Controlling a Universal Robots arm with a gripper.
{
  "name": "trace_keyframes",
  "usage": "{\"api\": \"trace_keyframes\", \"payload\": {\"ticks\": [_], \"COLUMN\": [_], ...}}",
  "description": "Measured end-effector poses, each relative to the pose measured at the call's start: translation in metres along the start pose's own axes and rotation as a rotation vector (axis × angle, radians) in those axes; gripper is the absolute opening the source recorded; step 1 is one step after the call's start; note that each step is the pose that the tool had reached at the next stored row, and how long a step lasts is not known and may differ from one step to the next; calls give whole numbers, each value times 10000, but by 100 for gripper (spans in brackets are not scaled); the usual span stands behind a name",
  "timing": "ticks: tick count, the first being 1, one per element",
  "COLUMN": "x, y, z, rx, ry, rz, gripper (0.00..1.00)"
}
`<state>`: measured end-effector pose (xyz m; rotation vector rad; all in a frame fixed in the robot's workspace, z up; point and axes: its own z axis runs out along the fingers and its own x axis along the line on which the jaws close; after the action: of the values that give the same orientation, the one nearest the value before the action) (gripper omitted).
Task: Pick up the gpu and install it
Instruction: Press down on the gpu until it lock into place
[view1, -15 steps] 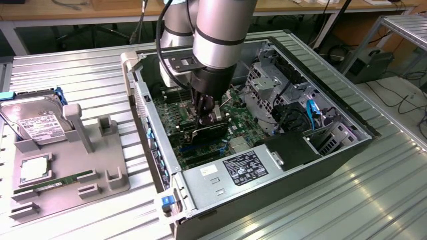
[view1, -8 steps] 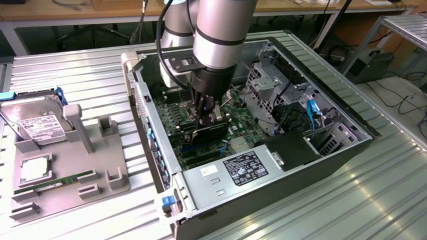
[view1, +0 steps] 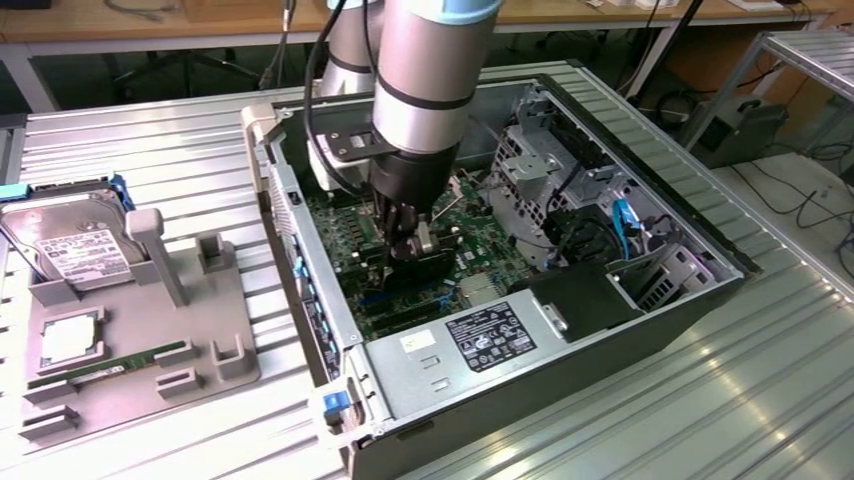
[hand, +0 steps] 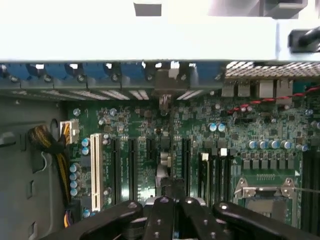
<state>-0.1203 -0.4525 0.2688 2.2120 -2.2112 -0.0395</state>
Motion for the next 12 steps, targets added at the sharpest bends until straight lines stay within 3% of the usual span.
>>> {"api": "trace_keyframes", "payload": {"ticks": [2, 7, 12], "x": [-2, -2, -2], "y": [1, 4, 3], "z": [-26, -259, -262], "rx": [11, 3, 3], "ry": [-22, -6, -9], "rz": [0, 0, 0], "gripper": [11, 11, 11]}}
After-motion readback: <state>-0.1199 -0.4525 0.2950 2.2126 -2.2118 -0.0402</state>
